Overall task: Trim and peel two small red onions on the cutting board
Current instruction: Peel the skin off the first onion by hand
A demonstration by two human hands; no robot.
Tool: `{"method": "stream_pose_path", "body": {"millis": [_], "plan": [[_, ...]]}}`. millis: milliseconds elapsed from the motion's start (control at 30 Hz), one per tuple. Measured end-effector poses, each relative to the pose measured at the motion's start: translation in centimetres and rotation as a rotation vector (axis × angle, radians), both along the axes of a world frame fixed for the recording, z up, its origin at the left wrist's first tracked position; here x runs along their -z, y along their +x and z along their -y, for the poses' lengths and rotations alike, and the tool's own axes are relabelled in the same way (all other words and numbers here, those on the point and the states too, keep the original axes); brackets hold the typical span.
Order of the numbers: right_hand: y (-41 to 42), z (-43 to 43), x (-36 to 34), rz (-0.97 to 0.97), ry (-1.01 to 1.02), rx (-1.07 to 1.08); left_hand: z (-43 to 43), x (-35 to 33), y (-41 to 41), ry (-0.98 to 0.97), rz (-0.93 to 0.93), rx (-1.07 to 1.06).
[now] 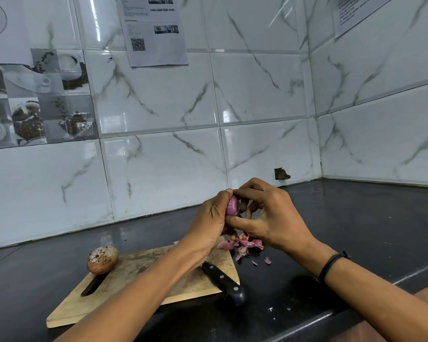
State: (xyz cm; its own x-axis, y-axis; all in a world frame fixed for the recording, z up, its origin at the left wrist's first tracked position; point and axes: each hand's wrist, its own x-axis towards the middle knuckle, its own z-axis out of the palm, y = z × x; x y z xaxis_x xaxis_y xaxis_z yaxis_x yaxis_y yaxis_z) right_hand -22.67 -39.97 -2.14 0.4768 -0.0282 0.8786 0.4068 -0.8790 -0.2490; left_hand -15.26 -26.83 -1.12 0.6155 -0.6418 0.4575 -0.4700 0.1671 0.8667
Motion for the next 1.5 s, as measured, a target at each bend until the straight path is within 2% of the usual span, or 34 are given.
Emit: {"method": "stream_pose_path", "body": {"millis": [300, 533, 667, 1000, 1500], "plan": [[-0.1, -0.1, 0.0, -0.003, -0.05, -0.039, -0.6, -0.4, 0.4, 0.002, 0.054, -0.138], [0.1, 0.0, 0.1, 0.002, -0.052, -0.042, -0.9, -0.6, 0.5, -0.008, -0.002, -0.094], [0.1, 0.3, 0.1, -0.006, -0.012, -0.014, -0.9, -0.4, 0.5, -0.039, -0.028, -0.058], [-0.4, 0.6, -0.1, 0.042, 0.166, -0.008, -1.5, -1.4, 0.6, -0.152, 0.133, 0.017], [0.0, 0.8, 0.6, 0.013, -0.082, 0.014, -1.7, -1.2, 0.6, -0.072, 0.255, -0.112]]}}
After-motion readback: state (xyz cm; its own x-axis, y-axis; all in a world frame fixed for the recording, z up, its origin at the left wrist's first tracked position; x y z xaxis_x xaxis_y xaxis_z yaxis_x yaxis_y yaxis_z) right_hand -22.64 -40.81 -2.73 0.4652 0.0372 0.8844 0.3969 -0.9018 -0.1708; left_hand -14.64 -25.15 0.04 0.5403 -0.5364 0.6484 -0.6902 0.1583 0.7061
